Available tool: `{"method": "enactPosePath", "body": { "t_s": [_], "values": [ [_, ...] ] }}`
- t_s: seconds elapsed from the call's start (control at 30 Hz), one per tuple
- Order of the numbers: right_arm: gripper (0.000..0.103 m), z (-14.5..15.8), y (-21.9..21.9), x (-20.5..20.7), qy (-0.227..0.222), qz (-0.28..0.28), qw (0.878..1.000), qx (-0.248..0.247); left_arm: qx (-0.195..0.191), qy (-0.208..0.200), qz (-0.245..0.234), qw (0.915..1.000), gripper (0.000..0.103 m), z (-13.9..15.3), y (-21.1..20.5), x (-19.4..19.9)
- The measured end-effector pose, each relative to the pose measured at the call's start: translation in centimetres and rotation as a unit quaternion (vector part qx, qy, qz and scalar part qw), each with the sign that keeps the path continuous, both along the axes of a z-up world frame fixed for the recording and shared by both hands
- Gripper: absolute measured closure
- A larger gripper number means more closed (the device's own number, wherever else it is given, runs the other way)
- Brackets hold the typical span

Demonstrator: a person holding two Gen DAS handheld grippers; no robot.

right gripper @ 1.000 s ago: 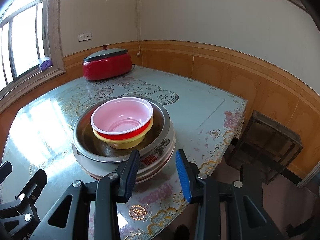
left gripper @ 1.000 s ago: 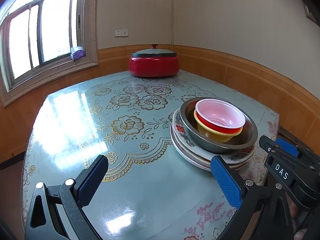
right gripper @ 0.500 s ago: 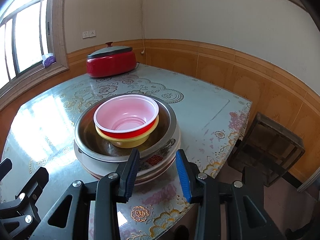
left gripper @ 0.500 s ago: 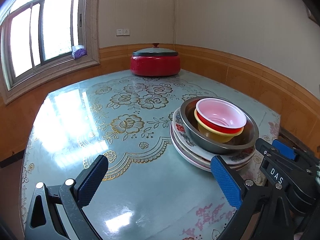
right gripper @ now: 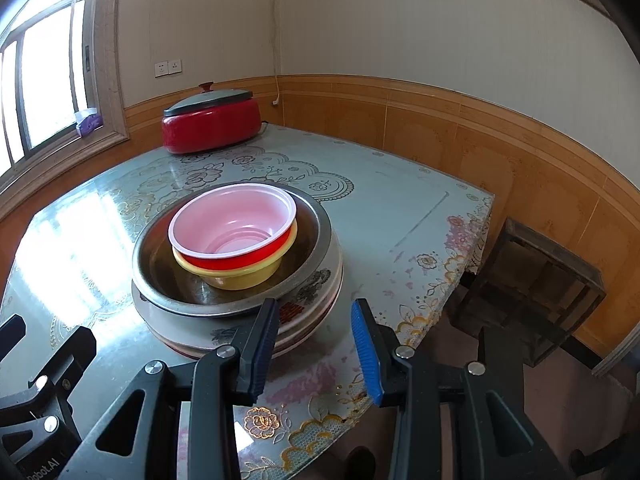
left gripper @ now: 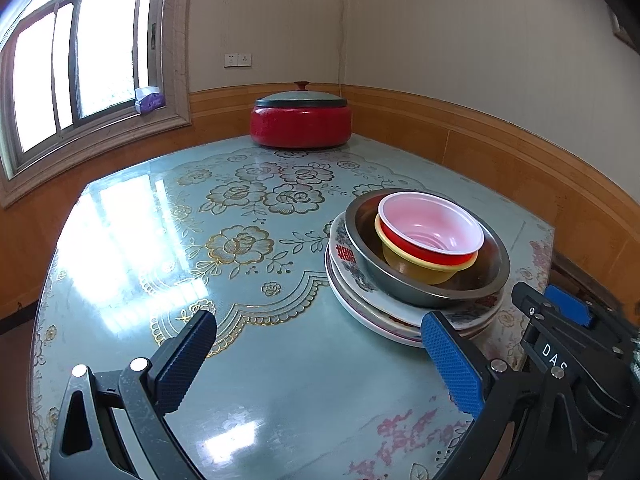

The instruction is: Organize plates and bowls

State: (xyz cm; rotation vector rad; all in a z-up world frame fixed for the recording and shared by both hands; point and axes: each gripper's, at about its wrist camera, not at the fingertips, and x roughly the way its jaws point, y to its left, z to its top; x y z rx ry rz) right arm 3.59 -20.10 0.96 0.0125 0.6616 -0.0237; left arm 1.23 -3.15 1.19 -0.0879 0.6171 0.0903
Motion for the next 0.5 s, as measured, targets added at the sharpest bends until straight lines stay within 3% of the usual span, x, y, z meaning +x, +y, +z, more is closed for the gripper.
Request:
{"method": "enactPosePath", "body": {
  "t_s": [0.5],
  "values": [
    [0.066,-0.14,0.41,0.08,0.004,0.004,1.000,-0.002,-0.004,0.003,0.000,1.0000,0.000,-0.24,0.13,0.05]
  ]
}}
